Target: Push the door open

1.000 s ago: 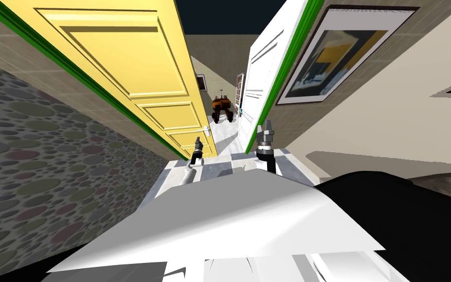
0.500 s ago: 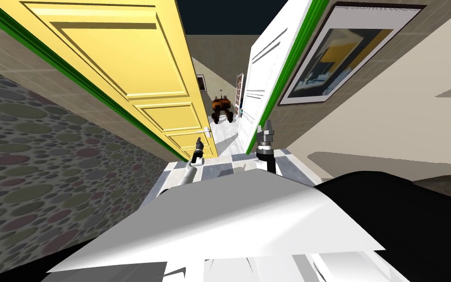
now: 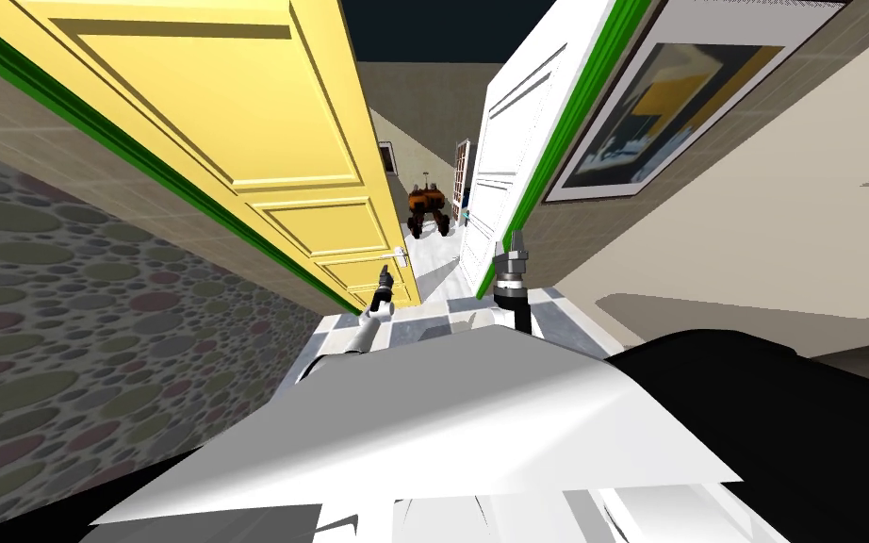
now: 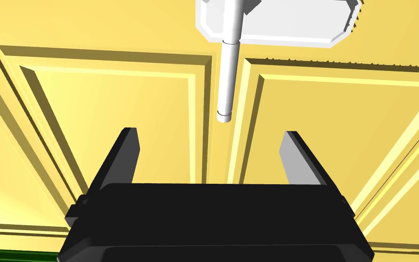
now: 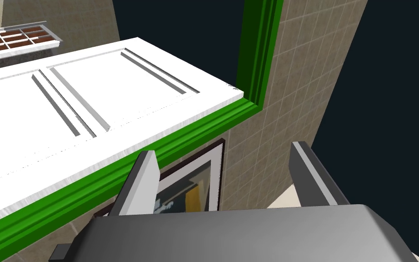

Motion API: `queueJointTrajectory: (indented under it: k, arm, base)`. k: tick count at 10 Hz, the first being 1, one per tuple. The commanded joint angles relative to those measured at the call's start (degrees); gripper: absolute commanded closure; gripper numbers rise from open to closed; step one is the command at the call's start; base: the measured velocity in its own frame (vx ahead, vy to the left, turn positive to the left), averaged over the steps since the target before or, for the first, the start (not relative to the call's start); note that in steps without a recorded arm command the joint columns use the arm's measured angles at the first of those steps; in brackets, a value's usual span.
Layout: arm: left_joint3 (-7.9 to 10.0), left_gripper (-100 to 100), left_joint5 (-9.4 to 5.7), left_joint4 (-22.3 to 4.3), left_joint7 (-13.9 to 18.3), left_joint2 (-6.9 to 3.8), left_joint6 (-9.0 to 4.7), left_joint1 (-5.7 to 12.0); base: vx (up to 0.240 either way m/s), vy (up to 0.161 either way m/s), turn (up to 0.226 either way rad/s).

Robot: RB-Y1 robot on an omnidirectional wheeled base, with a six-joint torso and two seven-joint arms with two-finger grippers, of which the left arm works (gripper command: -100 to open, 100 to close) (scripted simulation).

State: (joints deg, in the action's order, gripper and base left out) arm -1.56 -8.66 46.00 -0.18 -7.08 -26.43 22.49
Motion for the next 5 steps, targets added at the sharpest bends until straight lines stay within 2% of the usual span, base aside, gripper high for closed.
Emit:
queueJointTrajectory:
  k: [1,5]
  arm:
    - [0.07,-100,-0.33,-2.3,0.2,0.0,0.37,1.39]
    - [0.16,-100,-0.82,-6.3,0.5,-0.06,0.57,3.73]
  base:
    - [0.101,0.054,-0.024]
    - [0.088,0.038,-0.014]
